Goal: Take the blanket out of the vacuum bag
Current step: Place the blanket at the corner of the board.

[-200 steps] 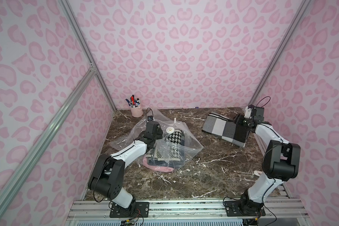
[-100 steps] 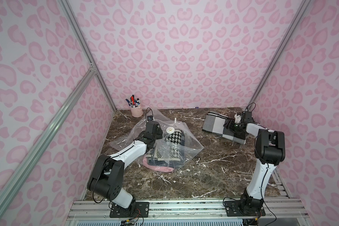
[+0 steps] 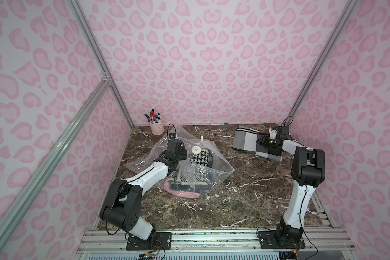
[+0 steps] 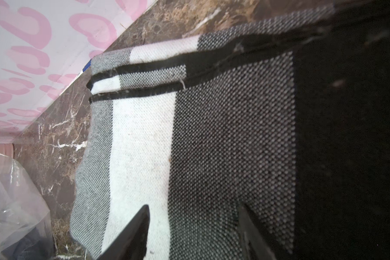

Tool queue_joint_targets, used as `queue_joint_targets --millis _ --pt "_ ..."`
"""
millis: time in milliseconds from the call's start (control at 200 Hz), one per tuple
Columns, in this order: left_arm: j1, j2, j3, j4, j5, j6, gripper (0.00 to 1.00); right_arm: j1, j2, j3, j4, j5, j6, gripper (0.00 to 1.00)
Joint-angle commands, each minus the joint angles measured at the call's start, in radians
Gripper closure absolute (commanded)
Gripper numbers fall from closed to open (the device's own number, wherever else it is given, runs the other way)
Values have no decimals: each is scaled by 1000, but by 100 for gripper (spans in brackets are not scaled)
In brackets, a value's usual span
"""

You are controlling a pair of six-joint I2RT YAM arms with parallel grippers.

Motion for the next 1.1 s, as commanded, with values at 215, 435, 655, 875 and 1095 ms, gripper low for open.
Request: queue_joint_targets --millis 215,435,655,875,1095 --pt "0 16 28 -20 40 25 96 7 -272 -151 -37 -52 38 33" --pt "0 34 60 -16 109 3 96 -9 -224 -251 36 -96 69 33" --pt "0 3 56 -26 111 21 96 -14 -145 -271 78 -109 69 35" --pt "0 -18 76 20 238 85 96 35 -332 -211 15 -78 20 35" --pt "0 -66 49 116 376 140 96 92 -580 -105 -48 -47 -5 31"
